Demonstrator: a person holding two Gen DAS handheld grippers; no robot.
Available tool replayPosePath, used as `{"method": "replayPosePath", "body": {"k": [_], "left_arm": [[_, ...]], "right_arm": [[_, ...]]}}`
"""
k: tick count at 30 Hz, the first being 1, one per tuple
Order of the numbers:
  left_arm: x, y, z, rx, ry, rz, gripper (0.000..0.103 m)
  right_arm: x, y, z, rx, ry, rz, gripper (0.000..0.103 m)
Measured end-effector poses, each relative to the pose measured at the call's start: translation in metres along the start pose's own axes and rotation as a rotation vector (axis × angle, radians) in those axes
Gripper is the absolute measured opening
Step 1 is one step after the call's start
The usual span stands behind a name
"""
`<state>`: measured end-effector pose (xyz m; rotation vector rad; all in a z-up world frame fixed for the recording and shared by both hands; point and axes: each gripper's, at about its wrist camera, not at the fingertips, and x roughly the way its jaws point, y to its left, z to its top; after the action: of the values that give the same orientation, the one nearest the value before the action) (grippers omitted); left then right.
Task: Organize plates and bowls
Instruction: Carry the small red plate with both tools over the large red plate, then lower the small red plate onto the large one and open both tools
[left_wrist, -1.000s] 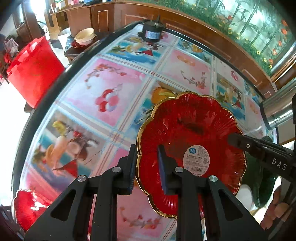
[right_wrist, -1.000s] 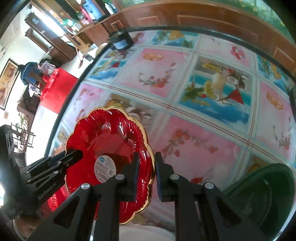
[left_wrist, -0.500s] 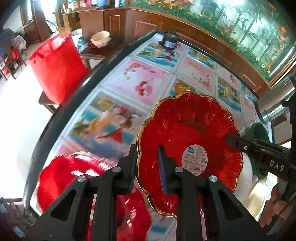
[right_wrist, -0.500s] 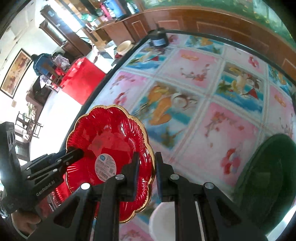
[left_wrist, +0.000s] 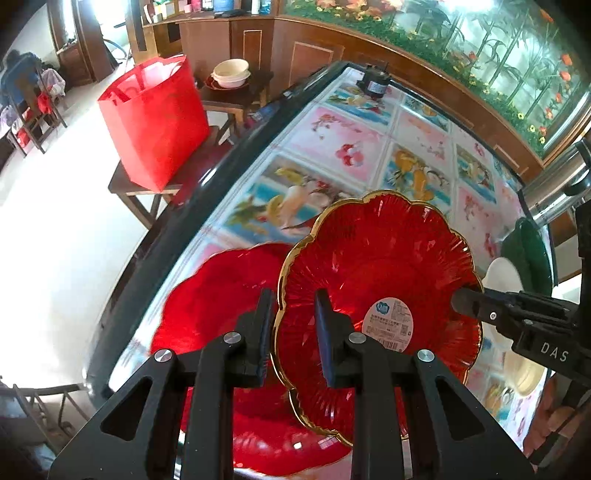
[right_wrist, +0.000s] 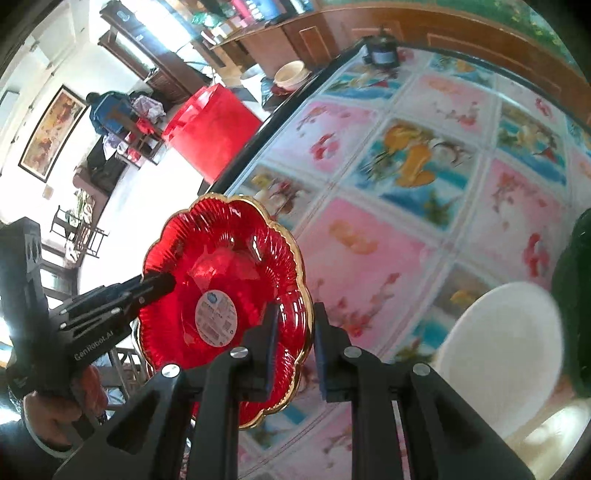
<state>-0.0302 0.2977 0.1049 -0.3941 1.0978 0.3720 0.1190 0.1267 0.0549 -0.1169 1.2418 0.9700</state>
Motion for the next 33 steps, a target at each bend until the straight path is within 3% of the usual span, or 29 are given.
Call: {"method": "replayPosePath", "body": {"k": [14, 25, 33], "left_arm": [[0.026, 0.053, -0.039, -0.003, 0.075, 0.046, 0.022], [0.046, 0.068, -0.044, 0.016, 0.054, 0.107, 0.022], [0.047, 0.064, -0.051, 0.055, -0.01, 0.136, 0.022]], "right_arm": [[0.045, 0.043, -0.023, -0.008, 0.061, 0.002, 0.018], [0.071, 0.06, -0.024, -0.045, 0.092, -0.078, 0.019], [0.076, 0.067, -0.024, -0.103, 0.088, -0.152, 0.02]]}}
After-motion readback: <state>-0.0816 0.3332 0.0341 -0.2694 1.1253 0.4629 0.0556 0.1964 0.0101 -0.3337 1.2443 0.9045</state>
